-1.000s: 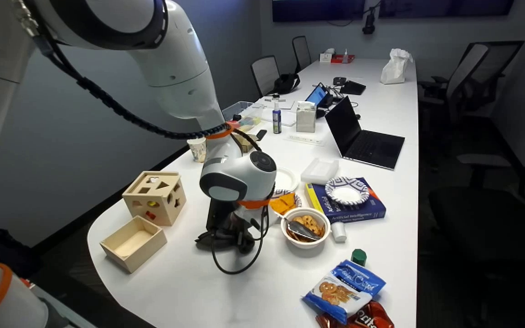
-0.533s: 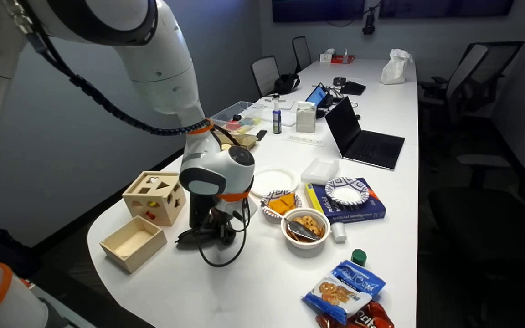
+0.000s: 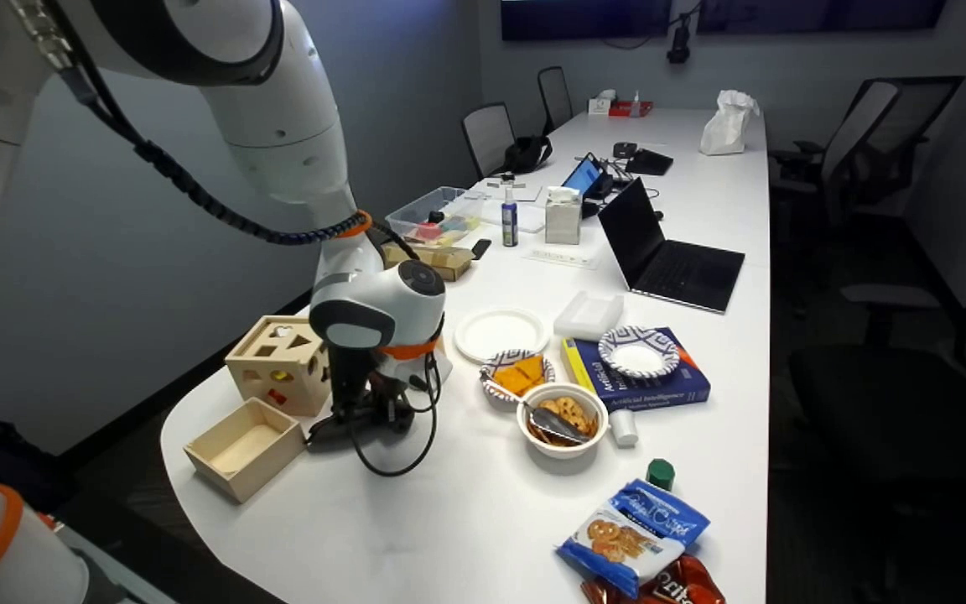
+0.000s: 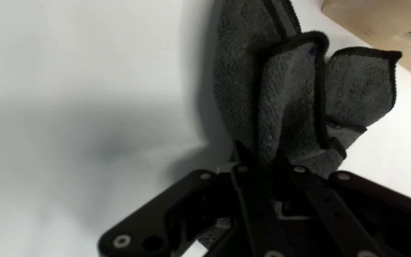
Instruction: Pick up the towel and clean the other end of the table
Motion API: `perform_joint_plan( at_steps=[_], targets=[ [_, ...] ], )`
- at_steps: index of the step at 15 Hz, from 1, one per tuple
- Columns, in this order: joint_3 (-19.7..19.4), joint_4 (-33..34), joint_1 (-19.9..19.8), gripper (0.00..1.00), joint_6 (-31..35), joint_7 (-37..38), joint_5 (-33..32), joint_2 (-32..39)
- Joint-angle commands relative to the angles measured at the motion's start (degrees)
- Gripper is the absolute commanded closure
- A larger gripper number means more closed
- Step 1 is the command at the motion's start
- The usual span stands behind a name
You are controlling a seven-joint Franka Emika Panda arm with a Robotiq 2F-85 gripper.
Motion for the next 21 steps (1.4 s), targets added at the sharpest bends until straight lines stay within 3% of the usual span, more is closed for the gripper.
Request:
perform_joint_plan(
  at_steps=[1,8,9,13,15,20,21],
  targets=[
    [2.6,-1.7,-2.2,0.52,1.9,-4.4,3.2,-1.8],
    [4.6,-2.8,-5.2,0.01,0.2,-10.0,4.0,-3.6],
    [4.2,-3.5,-4.8,0.00,0.5,-9.3,3.7,-4.3],
    [-4.4,-9.1,5.2,0.00,2.8,4.6,-3.3,-9.1],
    [-7.5,-12.7,8.2,0.00,3.5,9.5,-7.1,-12.4],
    [-13.5,-21.4,10.5,0.00,2.9,12.8,-15.1,-23.2],
    [-13.4,-22.6,8.9,0.00,2.6,13.2,-17.6,-25.2]
  ],
)
